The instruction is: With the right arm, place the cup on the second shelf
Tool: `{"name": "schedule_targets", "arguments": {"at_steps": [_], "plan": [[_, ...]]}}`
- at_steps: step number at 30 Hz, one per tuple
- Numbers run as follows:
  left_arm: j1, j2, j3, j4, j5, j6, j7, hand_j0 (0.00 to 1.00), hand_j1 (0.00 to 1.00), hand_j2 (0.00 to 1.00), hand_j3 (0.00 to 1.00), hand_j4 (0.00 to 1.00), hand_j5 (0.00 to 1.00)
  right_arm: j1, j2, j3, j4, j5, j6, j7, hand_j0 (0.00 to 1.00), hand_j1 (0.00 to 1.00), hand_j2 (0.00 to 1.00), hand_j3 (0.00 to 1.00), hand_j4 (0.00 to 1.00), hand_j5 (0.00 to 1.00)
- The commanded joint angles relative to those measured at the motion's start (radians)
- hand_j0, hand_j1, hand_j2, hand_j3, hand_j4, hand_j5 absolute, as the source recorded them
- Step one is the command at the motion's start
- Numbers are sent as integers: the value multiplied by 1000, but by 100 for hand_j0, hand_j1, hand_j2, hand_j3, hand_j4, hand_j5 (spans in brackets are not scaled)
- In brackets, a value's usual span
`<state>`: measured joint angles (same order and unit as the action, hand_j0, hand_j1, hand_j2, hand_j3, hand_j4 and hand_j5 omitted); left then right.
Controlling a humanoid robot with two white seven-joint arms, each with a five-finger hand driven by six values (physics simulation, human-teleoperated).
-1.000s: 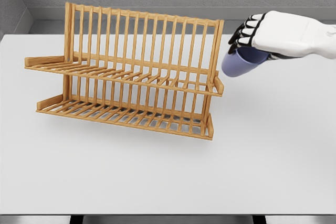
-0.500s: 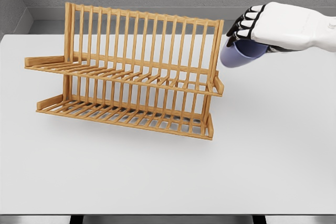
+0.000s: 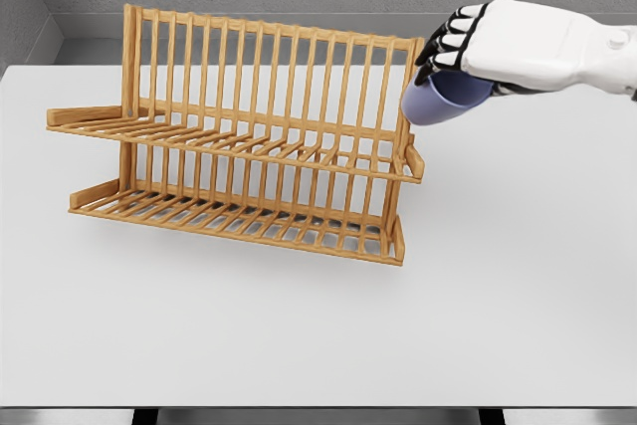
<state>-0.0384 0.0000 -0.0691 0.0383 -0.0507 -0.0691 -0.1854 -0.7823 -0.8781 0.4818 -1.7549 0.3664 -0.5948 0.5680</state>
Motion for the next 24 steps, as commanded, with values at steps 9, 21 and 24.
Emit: {"name": "schedule_targets", "arguments": {"at_steps": [9, 21, 24], "plan": [[0, 0, 0, 0, 0, 0, 0, 100, 100, 100, 100, 100, 100, -3, 30, 49, 0, -4, 6, 0, 69, 69, 69, 69, 69, 69], [0, 0, 0, 0, 0, 0, 0, 100, 100, 100, 100, 100, 100, -21, 64, 127, 0, -4, 13, 0, 69, 69, 69, 69, 69, 69], [0, 0, 0, 0, 0, 0, 0, 100, 100, 100, 100, 100, 100, -23, 65, 149, 0, -4, 16, 0, 69, 69, 69, 69, 69, 69]]}}
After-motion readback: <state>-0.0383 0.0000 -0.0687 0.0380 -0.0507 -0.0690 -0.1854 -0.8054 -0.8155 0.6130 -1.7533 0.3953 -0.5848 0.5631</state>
